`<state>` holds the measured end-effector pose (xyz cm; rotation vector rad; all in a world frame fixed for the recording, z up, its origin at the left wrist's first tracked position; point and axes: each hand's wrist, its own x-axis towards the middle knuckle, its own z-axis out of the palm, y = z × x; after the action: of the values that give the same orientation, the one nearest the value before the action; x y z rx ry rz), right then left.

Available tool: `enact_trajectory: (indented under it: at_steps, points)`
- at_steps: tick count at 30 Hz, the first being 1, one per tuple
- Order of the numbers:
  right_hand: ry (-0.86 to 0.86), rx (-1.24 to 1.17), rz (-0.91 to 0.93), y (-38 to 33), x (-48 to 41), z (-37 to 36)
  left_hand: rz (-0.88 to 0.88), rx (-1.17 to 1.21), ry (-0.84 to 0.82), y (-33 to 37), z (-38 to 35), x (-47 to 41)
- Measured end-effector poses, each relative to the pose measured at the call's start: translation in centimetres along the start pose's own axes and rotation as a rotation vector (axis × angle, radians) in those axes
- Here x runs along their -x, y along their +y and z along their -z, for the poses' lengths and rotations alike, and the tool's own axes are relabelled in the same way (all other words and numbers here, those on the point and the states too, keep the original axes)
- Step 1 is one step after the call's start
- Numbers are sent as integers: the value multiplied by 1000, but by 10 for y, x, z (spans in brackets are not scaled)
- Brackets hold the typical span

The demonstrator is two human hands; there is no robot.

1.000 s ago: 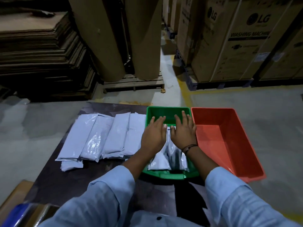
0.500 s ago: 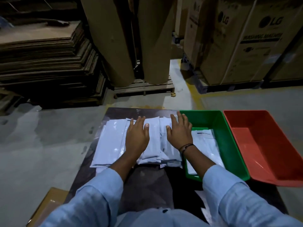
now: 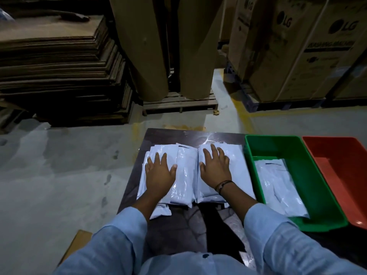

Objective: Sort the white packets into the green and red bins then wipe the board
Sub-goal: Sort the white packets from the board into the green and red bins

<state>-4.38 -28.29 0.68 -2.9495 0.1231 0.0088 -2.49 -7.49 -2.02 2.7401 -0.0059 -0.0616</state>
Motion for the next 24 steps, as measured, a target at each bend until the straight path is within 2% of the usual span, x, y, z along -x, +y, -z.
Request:
enact_trajectory:
  at_steps: [3, 9, 24]
  points:
    - [-47, 37, -53, -8, -1, -11, 28, -18, -82, -9, -6, 0]
    - [-145, 67, -162, -3, -2, -24, 31, -9, -142, -17, -13, -2]
    - [-134, 120, -121, 1, 9, -34, -18, -102, -39, -1, -19, 6]
